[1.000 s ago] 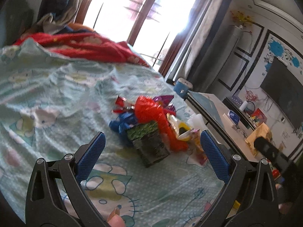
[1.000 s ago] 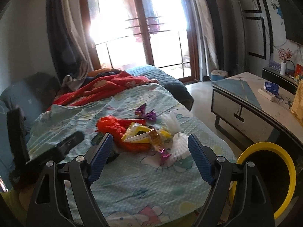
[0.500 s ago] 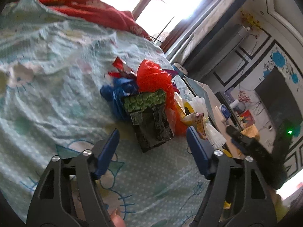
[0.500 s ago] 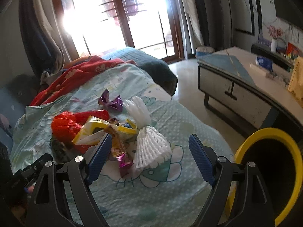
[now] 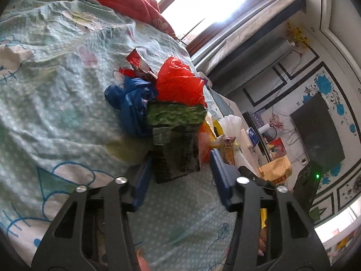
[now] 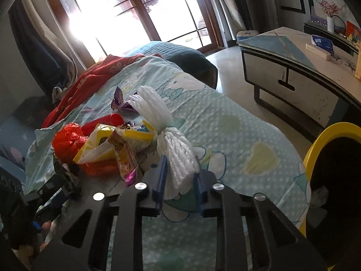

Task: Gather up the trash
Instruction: 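Grasp the green snack box with the left tool while the right tool grasps another white mesh bundle, then carry both items over the yellow bin and open both tools to drop them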

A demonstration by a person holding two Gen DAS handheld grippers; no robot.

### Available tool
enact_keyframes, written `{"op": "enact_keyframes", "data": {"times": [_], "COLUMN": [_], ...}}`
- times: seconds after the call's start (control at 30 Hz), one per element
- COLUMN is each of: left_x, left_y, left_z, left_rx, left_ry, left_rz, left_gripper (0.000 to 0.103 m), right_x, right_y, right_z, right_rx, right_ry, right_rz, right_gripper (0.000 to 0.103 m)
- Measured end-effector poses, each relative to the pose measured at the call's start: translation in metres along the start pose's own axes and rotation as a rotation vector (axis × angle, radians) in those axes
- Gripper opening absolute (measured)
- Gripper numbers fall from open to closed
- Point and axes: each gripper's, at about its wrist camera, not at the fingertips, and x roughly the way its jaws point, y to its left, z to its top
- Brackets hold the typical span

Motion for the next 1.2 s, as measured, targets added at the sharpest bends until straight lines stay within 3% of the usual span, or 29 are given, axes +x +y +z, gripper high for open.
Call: {"op": "enact_keyframes", "data": {"times": [0.07, 0.33, 0.67, 0.87, 1.2], "left_x": [0.000, -0.004, -0.026, -0.043, -0.060], "left_y": [0.002, 0.002, -0.019, -0.042, -0.081], "left_z": [0.000, -0.003, -0.005, -0.004, -0.012], "left_rx": [-0.010, 0.015, 0.102, 0.204, 0.323], "left_ry": [0.006, 0.011, -0.033, -0.087, -0.131], "left_rz": [0.004, -0.004, 0.004, 0.004, -0.050], "left_gripper": [0.024, 0.015, 0.012, 0.011, 0.011], "right_x": [-0.004, -0.024, -0.059, -0.071, -0.098], "right_y": [0.000, -0.010, -0.011, -0.005, 0.004], "right_z": [-0.003, -0.008, -0.009, -0.016, -0.022], "right_rx": [-0.001, 0.013, -0.009, -0.022, -0.048], "right_ry": [-0.019, -0.072, -0.127, -0.117, -0.141], "right_rz": [-0.014, -0.059, -0.052, -0.038, -0.038], "right_gripper": [0.019, 0.018, 0.018, 0.018, 0.018]}}
